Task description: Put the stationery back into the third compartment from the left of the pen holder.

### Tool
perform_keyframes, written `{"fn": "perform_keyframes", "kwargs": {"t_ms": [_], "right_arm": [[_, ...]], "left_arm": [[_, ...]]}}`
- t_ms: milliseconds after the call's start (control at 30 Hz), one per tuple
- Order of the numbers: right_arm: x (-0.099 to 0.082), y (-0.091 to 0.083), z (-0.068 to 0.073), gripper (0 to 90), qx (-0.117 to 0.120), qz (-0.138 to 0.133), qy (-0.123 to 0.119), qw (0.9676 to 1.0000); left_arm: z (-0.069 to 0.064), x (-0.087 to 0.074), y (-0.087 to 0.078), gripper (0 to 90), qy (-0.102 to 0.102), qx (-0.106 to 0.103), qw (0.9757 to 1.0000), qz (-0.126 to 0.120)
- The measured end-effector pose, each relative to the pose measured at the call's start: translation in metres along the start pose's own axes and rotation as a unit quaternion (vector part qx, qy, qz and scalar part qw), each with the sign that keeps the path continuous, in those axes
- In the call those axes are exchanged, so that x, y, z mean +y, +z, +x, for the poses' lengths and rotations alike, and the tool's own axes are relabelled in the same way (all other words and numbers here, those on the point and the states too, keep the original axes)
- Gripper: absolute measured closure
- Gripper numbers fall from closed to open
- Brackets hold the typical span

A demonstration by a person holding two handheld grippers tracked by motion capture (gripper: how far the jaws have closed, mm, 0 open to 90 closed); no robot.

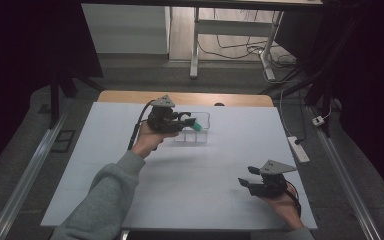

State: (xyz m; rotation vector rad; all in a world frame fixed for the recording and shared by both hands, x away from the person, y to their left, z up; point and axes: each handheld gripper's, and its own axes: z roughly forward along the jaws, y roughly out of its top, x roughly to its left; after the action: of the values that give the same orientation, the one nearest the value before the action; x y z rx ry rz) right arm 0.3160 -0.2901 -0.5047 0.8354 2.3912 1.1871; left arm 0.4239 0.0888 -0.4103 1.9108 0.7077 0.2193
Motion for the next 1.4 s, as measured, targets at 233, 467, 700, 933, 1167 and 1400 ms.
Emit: {"fn": "perform_keyframes", "kwargs": {"t_ms": [233, 467, 700, 933, 1167, 1400], "right_arm": [[0.0, 0.002, 0.001, 39.6, -0.002, 0.006, -0.003, 1.0], [-0.001, 0.002, 0.0, 39.6, -0.002, 0.01, -0.005, 0.9999], [-0.002, 0.003, 0.0, 39.5, -0.002, 0.013, -0.005, 0.9999], [-0.002, 0.003, 0.0, 39.3, -0.004, 0.015, -0.007, 0.9999], [-0.003, 0.001, -0.001, 39.3, -0.007, 0.016, -0.006, 0.9998], [-0.005, -0.003, -0.003, 39.2, -0.013, 0.01, -0.003, 0.9999]], "left_arm": [[0.016, 0.015, 0.02, 64.1, 0.003, 0.022, 0.9994, 0.026], [0.023, 0.022, 0.039, 64.0, 0.008, 0.03, 0.9982, 0.052], [0.024, 0.019, 0.051, 63.7, 0.007, 0.02, 0.9978, 0.062], [0.023, 0.019, 0.049, 36.5, -0.001, 0.027, 0.9981, 0.056], [0.018, 0.008, 0.025, 35.0, 0.013, 0.02, 0.9984, 0.051], [0.008, -0.021, -0.016, 36.7, 0.023, 0.021, 0.9974, 0.064]]}}
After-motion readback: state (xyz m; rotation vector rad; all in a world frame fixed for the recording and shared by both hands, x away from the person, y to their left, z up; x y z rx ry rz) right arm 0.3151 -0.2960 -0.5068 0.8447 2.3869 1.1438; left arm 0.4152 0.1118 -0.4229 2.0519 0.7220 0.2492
